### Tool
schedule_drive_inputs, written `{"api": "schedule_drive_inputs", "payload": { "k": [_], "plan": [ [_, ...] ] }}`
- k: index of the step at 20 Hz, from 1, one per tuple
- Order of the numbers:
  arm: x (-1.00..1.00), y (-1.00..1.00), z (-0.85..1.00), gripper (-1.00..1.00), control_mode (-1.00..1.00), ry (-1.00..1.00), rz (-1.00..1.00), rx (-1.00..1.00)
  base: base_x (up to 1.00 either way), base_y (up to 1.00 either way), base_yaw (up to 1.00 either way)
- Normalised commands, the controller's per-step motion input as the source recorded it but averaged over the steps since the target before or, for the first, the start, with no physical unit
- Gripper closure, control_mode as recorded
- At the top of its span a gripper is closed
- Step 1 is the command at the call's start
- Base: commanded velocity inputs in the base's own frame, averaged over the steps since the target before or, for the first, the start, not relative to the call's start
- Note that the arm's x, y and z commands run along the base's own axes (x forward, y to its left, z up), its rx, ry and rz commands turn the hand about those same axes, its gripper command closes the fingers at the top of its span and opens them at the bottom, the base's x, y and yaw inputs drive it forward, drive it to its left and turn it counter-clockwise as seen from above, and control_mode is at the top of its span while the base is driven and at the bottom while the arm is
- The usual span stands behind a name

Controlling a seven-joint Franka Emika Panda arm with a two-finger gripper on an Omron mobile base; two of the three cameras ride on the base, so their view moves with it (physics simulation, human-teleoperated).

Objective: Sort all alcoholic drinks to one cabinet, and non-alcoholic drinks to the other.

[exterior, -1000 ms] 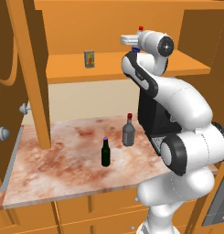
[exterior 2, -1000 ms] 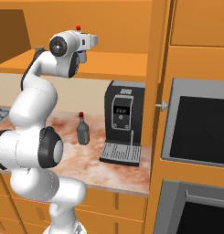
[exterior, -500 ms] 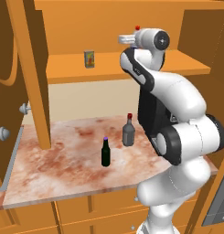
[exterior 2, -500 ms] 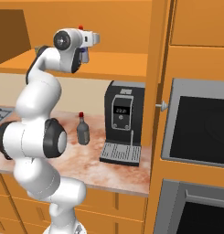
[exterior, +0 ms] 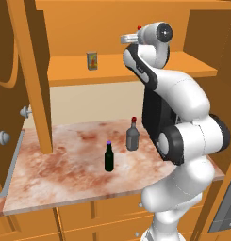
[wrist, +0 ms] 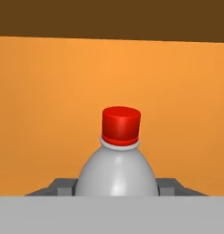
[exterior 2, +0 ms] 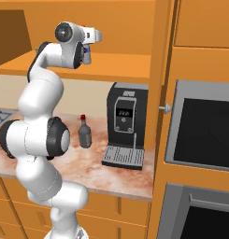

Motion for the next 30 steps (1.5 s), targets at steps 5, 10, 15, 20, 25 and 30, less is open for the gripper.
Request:
{"api": "schedule_drive_inputs", "payload": {
  "k": [5,10,15,20,25,30],
  "plan": [
    [0.02,0.0,-0.11,-1.0,-1.0,0.0,0.03,0.0,0.0,0.0,0.0],
    [0.0,0.0,0.0,-1.0,-1.0,0.0,0.03,0.0,0.0,0.0,0.0],
    [-0.12,-0.01,0.0,-1.0,-1.0,0.0,0.01,0.0,0.0,0.0,0.0],
    [-0.4,-0.18,0.0,-1.0,-1.0,-0.04,0.0,0.0,0.0,0.0,0.0],
    [-0.72,-0.25,0.0,-1.0,-1.0,-0.08,0.0,0.0,0.0,0.0,0.0],
    [-0.99,-0.15,0.0,-1.0,-1.0,-0.04,0.0,0.0,0.0,0.0,0.0]
  ]
}}
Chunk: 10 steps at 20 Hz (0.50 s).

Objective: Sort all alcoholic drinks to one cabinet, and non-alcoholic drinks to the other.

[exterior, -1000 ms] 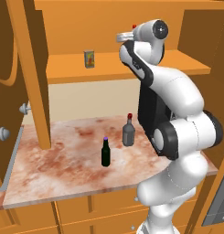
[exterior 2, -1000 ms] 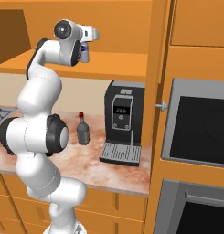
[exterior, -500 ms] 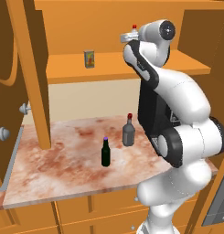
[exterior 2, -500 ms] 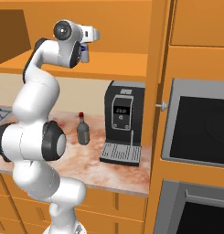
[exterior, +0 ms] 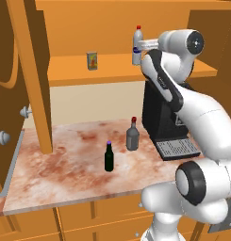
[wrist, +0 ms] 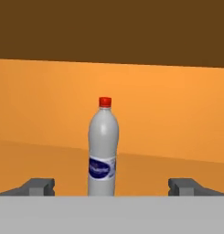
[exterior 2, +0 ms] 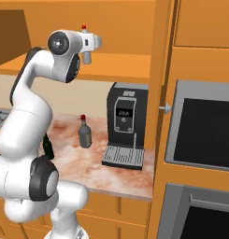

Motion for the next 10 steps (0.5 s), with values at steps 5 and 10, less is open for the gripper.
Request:
{"api": "schedule_drive_inputs", "payload": {
  "k": [5,10],
  "plan": [
    [-1.0,-0.02,0.0,-1.0,-1.0,0.0,0.0,0.0,0.0,0.0,0.0],
    [-1.0,0.0,0.0,-1.0,-1.0,0.04,0.0,0.0,0.0,0.0,0.0]
  ]
}}
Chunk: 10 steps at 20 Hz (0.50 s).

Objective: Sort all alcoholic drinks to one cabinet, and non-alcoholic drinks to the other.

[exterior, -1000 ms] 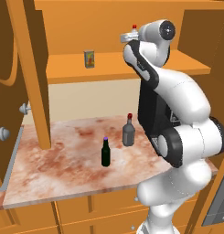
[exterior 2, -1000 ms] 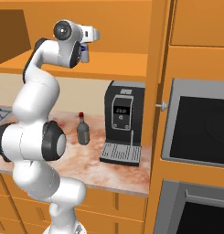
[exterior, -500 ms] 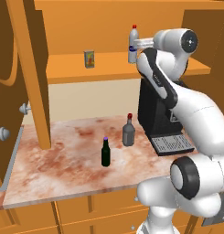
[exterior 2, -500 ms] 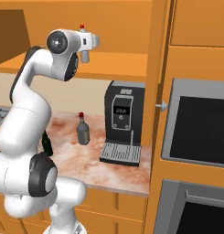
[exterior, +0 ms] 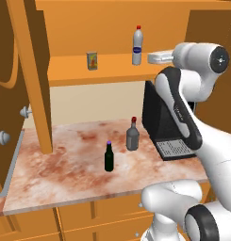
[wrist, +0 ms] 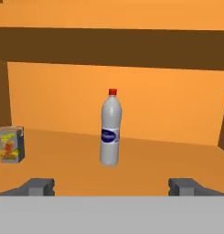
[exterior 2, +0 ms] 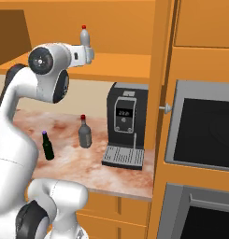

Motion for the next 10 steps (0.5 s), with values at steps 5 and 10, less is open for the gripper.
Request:
{"api": "schedule_drive_inputs", "payload": {
  "k": [5,10],
  "plan": [
    [-1.0,0.03,0.03,-1.0,-1.0,0.15,0.0,0.0,0.0,0.0,0.0],
    [-0.97,0.15,0.0,-1.0,-1.0,0.24,0.0,0.0,0.0,0.0,0.0]
  ]
}}
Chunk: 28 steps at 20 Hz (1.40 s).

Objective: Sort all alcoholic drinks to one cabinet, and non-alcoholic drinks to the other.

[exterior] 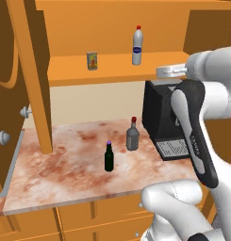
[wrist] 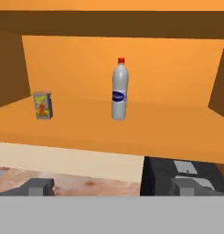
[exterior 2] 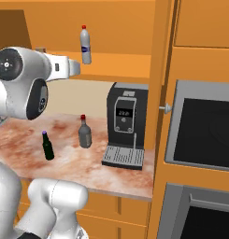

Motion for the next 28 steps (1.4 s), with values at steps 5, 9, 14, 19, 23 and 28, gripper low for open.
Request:
{"api": "schedule_drive_inputs", "payload": {
  "k": [5,9,14,19,23,28],
  "plan": [
    [-0.86,0.29,-0.15,-1.0,-1.0,0.2,0.0,0.0,0.0,0.0,0.0],
    [-0.76,0.36,-0.44,-1.0,-1.0,0.1,0.0,0.0,0.0,0.0,0.0],
    [-0.54,0.41,-0.56,-1.0,-1.0,0.04,0.0,0.0,0.0,0.0,0.0],
    [-0.29,0.32,-0.44,-1.0,-1.0,0.0,-0.01,0.0,0.0,0.0,0.0],
    [-0.01,0.42,-0.24,-1.0,-1.0,0.02,-0.07,0.0,0.0,0.0,0.0],
    [0.0,0.53,-0.14,-1.0,-1.0,0.0,-0.14,0.0,0.0,0.0,0.0]
  ]
}}
